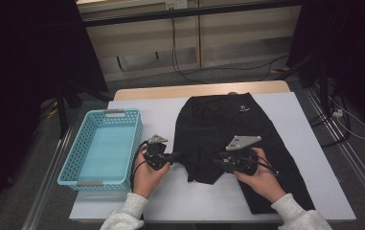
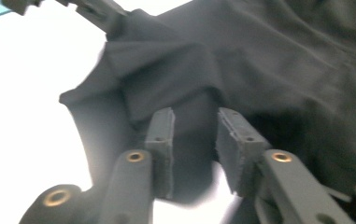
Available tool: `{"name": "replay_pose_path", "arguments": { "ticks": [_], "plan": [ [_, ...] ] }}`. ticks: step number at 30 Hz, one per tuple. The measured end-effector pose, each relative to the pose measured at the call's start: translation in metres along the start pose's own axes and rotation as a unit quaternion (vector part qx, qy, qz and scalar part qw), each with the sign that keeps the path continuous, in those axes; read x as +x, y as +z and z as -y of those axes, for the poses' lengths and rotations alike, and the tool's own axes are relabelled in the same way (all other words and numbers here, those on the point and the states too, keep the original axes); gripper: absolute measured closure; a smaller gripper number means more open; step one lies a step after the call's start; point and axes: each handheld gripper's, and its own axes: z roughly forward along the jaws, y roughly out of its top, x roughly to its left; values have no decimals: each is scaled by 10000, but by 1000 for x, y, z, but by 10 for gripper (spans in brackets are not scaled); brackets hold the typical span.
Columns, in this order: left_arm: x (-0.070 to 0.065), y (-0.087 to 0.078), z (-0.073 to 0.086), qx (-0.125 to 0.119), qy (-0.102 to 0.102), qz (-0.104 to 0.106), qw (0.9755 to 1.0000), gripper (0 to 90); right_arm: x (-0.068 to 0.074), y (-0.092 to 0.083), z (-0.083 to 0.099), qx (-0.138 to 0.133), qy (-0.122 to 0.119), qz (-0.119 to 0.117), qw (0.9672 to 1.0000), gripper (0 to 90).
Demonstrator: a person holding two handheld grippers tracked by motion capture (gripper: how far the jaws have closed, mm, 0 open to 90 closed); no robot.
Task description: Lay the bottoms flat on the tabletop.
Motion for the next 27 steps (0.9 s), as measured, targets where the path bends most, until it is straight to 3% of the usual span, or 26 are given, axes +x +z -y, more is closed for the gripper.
{"name": "replay_pose_path", "arguments": {
  "ticks": [3, 7, 11, 14, 20, 23, 27],
  "plan": [
    [-1, 0, 0, -5, -5, 11, 10000, 895, 12, 10, -4, 45, -141, -135, 9998, 577],
    [-2, 2, 1, 25, 0, 6, 10000, 895, 19, 28, -4, 274, -347, -77, 9990, 513],
    [-2, 2, 2, 26, 15, -25, 10000, 895, 21, 41, -2, 449, -379, -55, 9983, 519],
    [-3, 3, 2, 16, 12, -17, 10000, 895, 23, 45, -1, 457, -412, 40, 9981, 551],
    [-5, 3, 2, 26, 50, -1, 10000, 895, 20, 48, -1, 400, -187, 83, 9990, 699],
    [-4, 2, 2, 7, 37, -17, 10000, 895, 18, 48, -2, 426, -90, -41, 9990, 841],
    [-2, 0, 2, -25, -21, -42, 10000, 894, 17, 45, -4, 405, -41, -98, 9991, 859]
  ]
}}
